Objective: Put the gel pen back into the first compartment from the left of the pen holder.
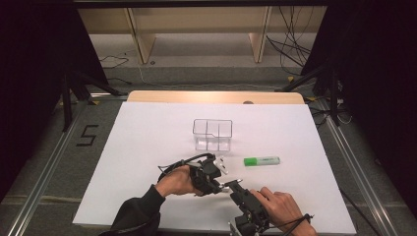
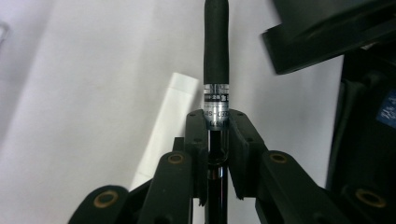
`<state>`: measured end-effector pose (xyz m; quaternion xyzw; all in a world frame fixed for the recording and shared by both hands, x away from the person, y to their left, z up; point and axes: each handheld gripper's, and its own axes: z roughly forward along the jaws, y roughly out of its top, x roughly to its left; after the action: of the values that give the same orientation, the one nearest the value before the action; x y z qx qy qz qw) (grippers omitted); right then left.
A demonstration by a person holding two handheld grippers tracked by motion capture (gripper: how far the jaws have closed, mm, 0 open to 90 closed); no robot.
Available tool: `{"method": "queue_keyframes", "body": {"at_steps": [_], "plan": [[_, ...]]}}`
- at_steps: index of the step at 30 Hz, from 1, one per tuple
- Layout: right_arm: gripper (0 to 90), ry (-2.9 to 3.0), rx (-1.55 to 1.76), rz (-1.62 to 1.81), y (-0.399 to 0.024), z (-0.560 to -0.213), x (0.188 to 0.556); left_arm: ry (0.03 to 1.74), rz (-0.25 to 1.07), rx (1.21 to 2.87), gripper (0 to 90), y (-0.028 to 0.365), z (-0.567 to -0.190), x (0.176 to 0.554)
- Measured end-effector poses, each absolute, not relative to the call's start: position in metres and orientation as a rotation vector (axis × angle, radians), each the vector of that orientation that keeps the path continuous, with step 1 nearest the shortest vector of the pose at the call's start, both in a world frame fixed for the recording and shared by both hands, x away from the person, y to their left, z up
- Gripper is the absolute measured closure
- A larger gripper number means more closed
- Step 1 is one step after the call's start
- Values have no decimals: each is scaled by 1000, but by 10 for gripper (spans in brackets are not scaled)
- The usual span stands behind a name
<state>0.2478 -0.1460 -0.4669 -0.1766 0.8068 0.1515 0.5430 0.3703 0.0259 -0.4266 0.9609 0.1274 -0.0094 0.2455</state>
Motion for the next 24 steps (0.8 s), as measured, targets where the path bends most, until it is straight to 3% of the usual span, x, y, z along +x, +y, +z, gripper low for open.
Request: {"method": "queue_keyframes", "body": {"at_steps": [24], "plan": [[325,2126,383,1161,-195,-445,274,581,152,2250,790,64,-406,395]]}}
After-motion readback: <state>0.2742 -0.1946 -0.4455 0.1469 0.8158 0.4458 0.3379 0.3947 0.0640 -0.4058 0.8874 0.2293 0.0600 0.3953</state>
